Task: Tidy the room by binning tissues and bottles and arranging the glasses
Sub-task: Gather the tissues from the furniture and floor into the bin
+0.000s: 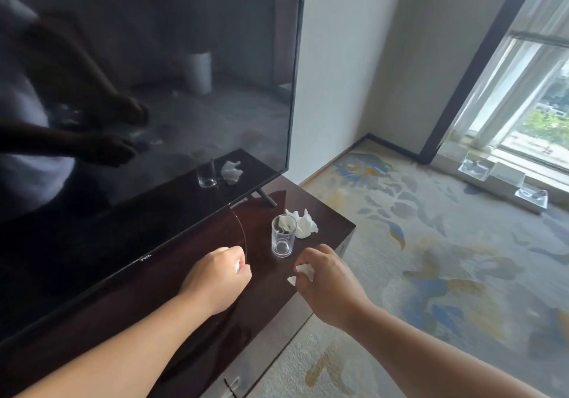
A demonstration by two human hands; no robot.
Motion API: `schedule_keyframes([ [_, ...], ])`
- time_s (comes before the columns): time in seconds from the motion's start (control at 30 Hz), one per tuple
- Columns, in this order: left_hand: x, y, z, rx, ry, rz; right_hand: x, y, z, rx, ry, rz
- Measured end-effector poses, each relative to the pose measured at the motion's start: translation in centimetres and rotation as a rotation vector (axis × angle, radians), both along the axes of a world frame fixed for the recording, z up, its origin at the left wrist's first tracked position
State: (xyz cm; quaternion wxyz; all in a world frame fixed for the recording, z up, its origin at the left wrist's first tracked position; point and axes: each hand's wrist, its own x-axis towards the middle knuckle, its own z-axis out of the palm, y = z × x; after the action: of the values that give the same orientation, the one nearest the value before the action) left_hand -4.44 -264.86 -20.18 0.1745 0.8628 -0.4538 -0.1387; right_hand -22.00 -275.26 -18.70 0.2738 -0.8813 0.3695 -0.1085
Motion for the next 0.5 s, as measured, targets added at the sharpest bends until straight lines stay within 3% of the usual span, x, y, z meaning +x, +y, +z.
schedule_keyframes([
  [0.23, -6.8, -4.8, 0.4, 0.041, 0.011, 0.034, -4.4, -6.4, 0.1, 0.023, -0.030, 0.050],
  [0.5, -8.2, -7.3, 0.4, 0.059, 0.009, 0.069, -5.5, -9.7, -1.3, 0.052, -0.022, 0.086],
])
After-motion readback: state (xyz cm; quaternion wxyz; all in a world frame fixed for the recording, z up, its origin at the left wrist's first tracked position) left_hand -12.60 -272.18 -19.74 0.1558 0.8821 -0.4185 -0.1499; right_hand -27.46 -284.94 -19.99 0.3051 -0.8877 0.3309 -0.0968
